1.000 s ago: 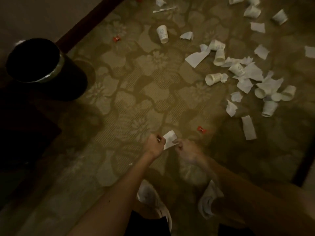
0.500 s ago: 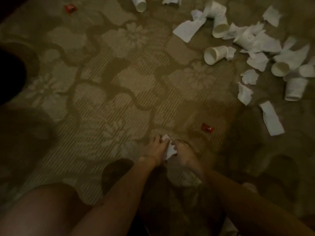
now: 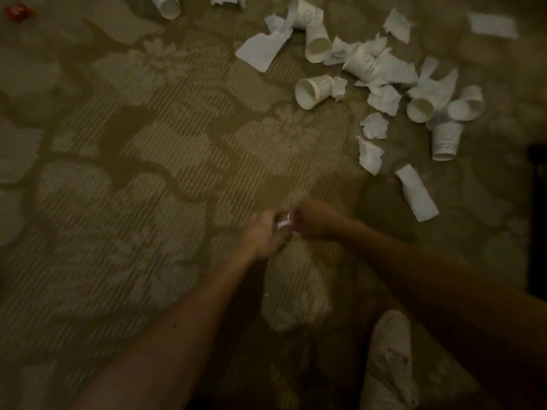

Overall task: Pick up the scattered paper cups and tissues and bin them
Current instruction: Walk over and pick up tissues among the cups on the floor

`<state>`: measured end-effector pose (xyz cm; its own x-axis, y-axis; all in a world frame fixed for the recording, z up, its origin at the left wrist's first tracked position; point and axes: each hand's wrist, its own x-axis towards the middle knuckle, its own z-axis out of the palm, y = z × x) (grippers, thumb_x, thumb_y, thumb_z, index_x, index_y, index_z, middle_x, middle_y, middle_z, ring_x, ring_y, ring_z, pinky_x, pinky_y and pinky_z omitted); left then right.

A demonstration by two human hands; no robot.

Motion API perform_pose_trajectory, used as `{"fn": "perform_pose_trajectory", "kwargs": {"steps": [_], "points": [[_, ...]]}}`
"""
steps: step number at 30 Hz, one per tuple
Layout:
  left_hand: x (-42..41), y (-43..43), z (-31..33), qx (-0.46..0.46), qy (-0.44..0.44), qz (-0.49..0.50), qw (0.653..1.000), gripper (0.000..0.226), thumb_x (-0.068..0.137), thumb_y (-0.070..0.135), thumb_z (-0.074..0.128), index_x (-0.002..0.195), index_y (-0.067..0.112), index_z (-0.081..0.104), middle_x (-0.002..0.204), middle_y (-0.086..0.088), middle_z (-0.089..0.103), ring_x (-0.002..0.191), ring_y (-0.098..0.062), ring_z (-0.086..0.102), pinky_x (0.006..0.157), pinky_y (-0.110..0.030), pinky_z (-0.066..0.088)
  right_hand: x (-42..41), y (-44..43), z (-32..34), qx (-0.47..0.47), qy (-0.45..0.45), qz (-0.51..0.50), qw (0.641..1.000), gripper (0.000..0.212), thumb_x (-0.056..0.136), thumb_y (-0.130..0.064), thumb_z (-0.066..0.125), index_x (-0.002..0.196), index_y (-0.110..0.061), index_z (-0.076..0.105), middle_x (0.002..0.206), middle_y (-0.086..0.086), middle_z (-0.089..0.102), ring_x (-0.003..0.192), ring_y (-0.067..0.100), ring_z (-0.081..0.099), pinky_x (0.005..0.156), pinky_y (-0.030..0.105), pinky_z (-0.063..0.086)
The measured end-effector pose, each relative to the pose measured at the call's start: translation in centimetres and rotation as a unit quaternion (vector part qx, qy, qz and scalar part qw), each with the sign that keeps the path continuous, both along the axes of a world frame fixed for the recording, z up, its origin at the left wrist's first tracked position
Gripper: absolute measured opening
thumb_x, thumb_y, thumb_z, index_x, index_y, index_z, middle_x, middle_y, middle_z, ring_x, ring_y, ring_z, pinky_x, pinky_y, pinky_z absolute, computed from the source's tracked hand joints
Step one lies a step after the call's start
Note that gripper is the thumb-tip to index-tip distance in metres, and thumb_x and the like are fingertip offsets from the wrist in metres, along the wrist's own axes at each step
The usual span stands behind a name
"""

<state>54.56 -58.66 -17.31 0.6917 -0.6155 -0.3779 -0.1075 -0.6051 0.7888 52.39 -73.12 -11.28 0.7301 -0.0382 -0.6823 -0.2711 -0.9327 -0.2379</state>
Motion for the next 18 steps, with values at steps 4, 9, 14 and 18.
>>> {"fn": "perform_pose_trajectory", "kwargs": {"steps": [4, 9, 14, 18], "points": [[1.5, -4.4, 3.1, -0.129, 0.054, 0.115, 0.984, 0.025, 0.094, 0.030, 0.048, 0.109, 0.024, 0.067, 0.096, 0.005, 0.071, 0.086, -0.009, 0.068, 0.066, -0.025, 0.052, 5.1, -3.4, 5.4, -0.062, -0.011, 0.095, 0.993, 0.041, 0.092, -0.041, 0.061, 0.112, -0.006, 0.068, 0.110, 0.016, 0.068, 0.100, 0.027, 0.063, 0.068, 0.023, 0.035], [2.0, -6.2, 3.3, -0.121, 0.112, 0.122, 0.979, 0.018, 0.082, 0.028, 0.052, 0.076, 0.031, 0.068, 0.080, 0.008, 0.069, 0.078, -0.011, 0.067, 0.064, -0.029, 0.049, 5.1, -7.0, 9.5, -0.086, 0.005, 0.199, 0.976, 0.031, 0.091, -0.044, 0.061, 0.113, -0.023, 0.062, 0.096, -0.007, 0.054, 0.083, 0.008, 0.050, 0.061, 0.023, 0.034], [-0.5, -8.1, -1.8, 0.045, 0.050, 0.014, 0.998, 0.038, 0.095, 0.051, 0.051, 0.125, 0.027, 0.057, 0.135, -0.007, 0.045, 0.119, -0.026, 0.050, 0.094, -0.034, 0.039, -0.1, -11.3, 3.7, -0.068, 0.008, 0.171, 0.983, 0.030, 0.096, -0.039, 0.056, 0.122, -0.025, 0.060, 0.119, 0.000, 0.064, 0.094, 0.009, 0.057, 0.081, 0.029, 0.046], [-3.0, -9.2, -5.3, 0.129, -0.120, -0.112, 0.978, 0.048, 0.094, 0.044, 0.058, 0.137, 0.023, 0.048, 0.135, -0.013, 0.039, 0.116, -0.033, 0.050, 0.092, -0.035, 0.044, -4.3, -12.5, -4.1, -0.016, 0.028, 0.106, 0.994, 0.042, 0.099, -0.026, 0.051, 0.140, -0.018, 0.048, 0.142, 0.007, 0.052, 0.127, 0.023, 0.052, 0.102, 0.035, 0.041]]}}
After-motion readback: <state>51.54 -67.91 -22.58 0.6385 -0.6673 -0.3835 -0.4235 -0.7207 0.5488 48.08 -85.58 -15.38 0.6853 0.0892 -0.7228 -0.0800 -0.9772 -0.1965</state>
